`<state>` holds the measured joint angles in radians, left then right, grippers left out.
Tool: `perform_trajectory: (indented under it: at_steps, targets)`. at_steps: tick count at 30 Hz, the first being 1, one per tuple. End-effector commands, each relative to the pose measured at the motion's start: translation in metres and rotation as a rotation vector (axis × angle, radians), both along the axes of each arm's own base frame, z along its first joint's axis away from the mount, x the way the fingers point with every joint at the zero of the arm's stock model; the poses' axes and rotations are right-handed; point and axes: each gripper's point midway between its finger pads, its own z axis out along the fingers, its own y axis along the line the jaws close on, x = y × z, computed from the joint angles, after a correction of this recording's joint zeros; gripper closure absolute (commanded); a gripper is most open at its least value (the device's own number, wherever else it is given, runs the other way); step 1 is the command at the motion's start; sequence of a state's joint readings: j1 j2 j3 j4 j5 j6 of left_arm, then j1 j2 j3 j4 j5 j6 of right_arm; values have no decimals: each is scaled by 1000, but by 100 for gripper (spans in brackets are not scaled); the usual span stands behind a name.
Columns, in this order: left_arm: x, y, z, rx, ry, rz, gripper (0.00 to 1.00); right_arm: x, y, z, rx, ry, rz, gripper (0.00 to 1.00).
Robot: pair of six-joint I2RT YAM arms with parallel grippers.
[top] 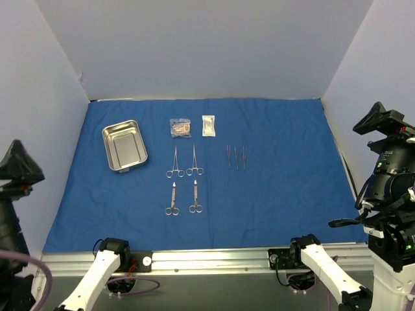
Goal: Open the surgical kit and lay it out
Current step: Reset both arms
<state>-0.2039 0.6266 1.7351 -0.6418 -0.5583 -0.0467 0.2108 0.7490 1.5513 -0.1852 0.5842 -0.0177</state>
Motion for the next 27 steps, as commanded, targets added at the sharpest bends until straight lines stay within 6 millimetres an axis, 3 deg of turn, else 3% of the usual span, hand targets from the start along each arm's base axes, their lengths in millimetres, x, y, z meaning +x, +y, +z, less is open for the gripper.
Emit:
perform_trajectory:
  at_steps: [1,5,8,18,27]
  targets:
    - [-18,17,1,31,-24,90,6,-8,-10,1,-14,-19,-63,0]
    - [-42,33,3,-9,-85,156,6,-17,-14,-2,-16,-36,-79,0]
    - [-50,39,1,-36,-100,174,6,-24,-17,0,-24,-52,-91,0]
    - [-56,52,-8,-113,-136,205,6,-30,-17,3,-43,-65,-83,0]
    - [-51,50,-9,-135,-152,176,6,-25,-12,5,-63,-61,-56,0]
